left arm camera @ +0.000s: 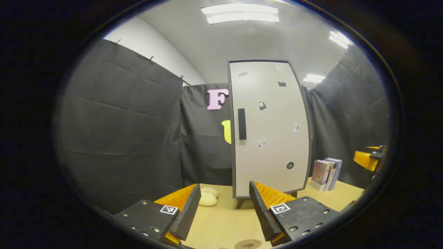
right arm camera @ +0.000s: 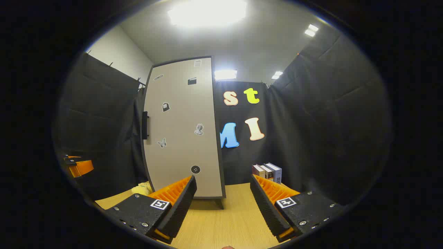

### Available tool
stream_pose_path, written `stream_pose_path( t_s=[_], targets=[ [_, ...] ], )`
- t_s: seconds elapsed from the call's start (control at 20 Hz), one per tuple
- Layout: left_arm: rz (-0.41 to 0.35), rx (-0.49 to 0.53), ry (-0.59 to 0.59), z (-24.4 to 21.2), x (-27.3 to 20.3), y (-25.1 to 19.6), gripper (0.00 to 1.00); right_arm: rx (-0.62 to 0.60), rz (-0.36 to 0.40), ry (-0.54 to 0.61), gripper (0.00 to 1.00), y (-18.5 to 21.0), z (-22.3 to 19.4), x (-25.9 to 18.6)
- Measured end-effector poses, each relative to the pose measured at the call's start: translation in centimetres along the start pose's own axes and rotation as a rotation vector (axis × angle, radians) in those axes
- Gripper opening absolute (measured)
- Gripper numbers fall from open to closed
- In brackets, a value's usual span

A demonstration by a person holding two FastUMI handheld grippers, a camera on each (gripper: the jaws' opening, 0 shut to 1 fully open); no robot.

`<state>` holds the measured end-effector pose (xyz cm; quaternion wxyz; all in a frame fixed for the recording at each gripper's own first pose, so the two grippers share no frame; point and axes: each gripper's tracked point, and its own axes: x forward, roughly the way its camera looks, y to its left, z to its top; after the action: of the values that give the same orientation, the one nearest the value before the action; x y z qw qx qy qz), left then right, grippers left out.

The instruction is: Open the cabinet door with the right hand, grasp the bottle in the cabinet with the left hand and place it on the coaster, then close the cabinet door with the right hand.

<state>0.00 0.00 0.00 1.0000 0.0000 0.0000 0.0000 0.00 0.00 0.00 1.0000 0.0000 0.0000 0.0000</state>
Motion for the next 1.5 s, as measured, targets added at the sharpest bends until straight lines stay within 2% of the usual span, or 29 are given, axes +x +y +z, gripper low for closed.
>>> stream_pose_path(
  t_s=[1.05,1.3,1.5],
  targets=[
    [-0.002,0.012,-0.009,0.4,0.2,0.0,0.8,0.0,-0.007,0.011,0.96,0.2,-0.3,0.4],
    [0.018,0.01,-0.018,0.9,-0.1,1.1,0.8,0.005,0.018,0.004,0.96,1.6,0.6,1.3],
    [0.052,0.009,-0.017,1.0,-0.9,3.4,0.81,0.02,0.071,-0.007,0.96,4.3,2.3,2.9]
  ],
)
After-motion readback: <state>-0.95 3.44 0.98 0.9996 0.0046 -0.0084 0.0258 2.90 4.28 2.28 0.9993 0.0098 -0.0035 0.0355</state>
